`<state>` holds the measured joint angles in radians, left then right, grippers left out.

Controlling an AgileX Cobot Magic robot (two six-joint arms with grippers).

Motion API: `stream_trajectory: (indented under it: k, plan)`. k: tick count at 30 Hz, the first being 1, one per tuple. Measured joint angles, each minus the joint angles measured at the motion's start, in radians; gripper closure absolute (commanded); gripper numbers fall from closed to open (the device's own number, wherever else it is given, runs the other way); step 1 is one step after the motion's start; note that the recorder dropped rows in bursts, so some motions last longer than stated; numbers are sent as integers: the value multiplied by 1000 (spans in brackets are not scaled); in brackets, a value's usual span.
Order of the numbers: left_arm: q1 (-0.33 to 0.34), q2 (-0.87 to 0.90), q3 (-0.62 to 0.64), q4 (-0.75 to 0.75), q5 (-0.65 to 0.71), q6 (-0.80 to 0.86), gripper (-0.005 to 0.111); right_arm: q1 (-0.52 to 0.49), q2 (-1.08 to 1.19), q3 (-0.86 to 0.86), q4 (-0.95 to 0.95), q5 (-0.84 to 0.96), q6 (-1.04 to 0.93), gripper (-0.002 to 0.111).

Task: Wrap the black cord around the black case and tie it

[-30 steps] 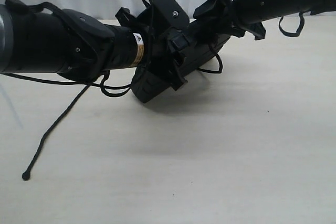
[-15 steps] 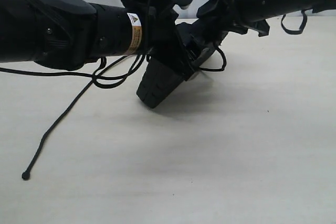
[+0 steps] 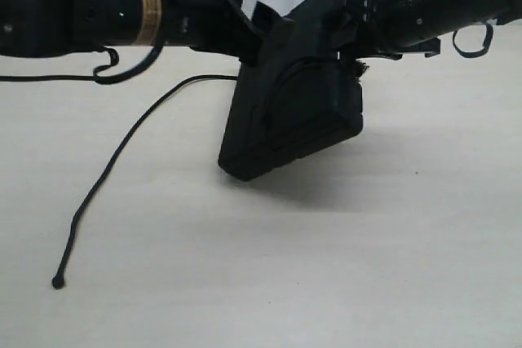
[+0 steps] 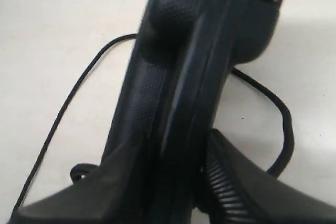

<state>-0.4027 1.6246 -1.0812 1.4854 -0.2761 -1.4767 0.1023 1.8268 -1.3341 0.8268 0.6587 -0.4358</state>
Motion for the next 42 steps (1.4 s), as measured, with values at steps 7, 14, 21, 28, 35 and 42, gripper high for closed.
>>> stream_trajectory:
  k: [7,14,21,28,35,42]
  plan:
    - [137,44,-1,-2,-205,-207,25,4,6,6,-27,41,-51,104]
    - [156,208,-1,-2,-368,-289,25,4,6,6,-29,47,-64,104]
    - [156,255,-1,-6,-467,-301,25,4,6,6,-29,47,-64,104]
    - [128,277,-1,-7,-471,-180,25,4,6,6,-29,47,-68,104]
    - [7,301,-1,-64,-386,124,25,4,6,6,-29,47,-68,104]
    - [-32,301,-1,-145,-213,243,86,4,6,6,-31,47,-72,104]
